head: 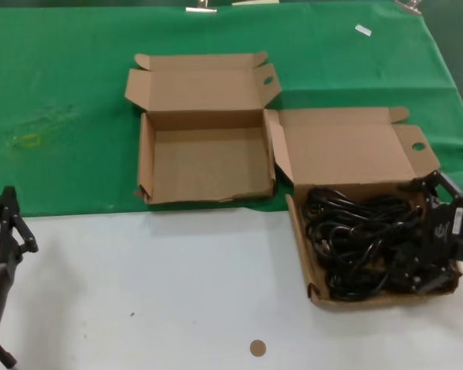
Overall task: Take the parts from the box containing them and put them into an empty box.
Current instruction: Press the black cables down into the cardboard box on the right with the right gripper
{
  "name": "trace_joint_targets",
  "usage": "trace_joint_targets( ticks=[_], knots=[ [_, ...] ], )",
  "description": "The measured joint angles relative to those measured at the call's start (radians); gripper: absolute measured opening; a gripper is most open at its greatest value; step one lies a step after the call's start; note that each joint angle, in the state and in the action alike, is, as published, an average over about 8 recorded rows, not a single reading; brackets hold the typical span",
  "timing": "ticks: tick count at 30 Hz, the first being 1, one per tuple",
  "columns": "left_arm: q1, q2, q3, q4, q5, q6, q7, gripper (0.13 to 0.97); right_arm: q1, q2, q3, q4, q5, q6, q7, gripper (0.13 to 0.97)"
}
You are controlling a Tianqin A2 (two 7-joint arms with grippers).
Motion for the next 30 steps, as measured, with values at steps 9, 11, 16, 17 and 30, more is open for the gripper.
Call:
trace_joint_targets(
  ticks=[9,11,16,17,30],
  knots=[
    [0.000,0.000,0.000,0.000,0.000,0.000,0.000,0.144,0.128,0.006,-0.055,-0.074,-0.055,-0.189,-0.063,0.966],
    [0.000,0.000,0.000,0.000,0.000,0.000,0.000,0.144,0.163,-0.002,-0.069,-0.095,-0.072,-0.225,-0.079,0.966],
    [0.000,0.000,0.000,0.000,0.000,0.000,0.000,0.144,0.254,-0.036,-0.102,-0.151,-0.116,-0.291,-0.106,0.950],
    [0.000,0.000,0.000,0.000,0.000,0.000,0.000,0.144,0.272,-0.045,-0.108,-0.163,-0.125,-0.300,-0.110,0.946],
    [0.000,0.000,0.000,0.000,0.000,0.000,0.000,0.144,0.425,-0.130,-0.168,-0.289,-0.218,-0.381,-0.153,0.832]
  ],
)
